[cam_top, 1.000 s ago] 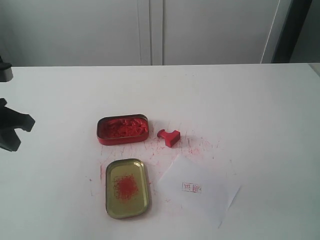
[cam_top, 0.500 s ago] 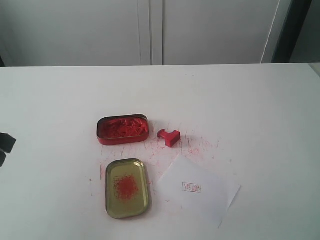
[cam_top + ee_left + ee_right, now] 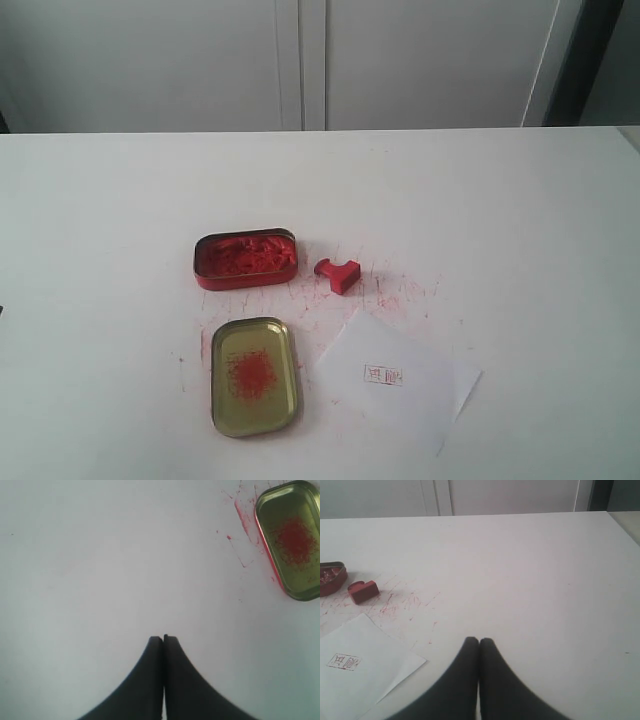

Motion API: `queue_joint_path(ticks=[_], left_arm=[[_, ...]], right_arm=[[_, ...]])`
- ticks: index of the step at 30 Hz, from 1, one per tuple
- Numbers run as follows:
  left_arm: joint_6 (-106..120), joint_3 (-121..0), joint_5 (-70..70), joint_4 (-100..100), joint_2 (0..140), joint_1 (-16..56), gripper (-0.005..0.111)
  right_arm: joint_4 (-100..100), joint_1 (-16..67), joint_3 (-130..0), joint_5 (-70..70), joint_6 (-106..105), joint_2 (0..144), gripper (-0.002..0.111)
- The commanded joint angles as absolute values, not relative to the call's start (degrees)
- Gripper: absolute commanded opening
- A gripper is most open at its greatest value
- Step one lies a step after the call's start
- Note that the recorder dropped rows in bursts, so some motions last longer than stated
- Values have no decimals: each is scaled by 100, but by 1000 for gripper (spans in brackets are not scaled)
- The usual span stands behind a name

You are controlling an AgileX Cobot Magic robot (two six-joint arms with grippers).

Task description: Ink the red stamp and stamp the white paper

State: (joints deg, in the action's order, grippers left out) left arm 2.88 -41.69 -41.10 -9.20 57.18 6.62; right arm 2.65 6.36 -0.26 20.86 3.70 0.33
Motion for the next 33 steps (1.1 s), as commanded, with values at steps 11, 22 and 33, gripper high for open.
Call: queue_joint_path(ticks=[11,22,33], left_arm=[[323,-4126,-4007,-926,5663,647,0],[323,-4126,-4007,-926,5593,636,0],[282,-3918,-4073,-1020,4835,226,0]], right_arm=[[257,601,0,2000,373,0,0],[257,601,0,2000,373,0,0],[265,601,0,2000,519,0,0]])
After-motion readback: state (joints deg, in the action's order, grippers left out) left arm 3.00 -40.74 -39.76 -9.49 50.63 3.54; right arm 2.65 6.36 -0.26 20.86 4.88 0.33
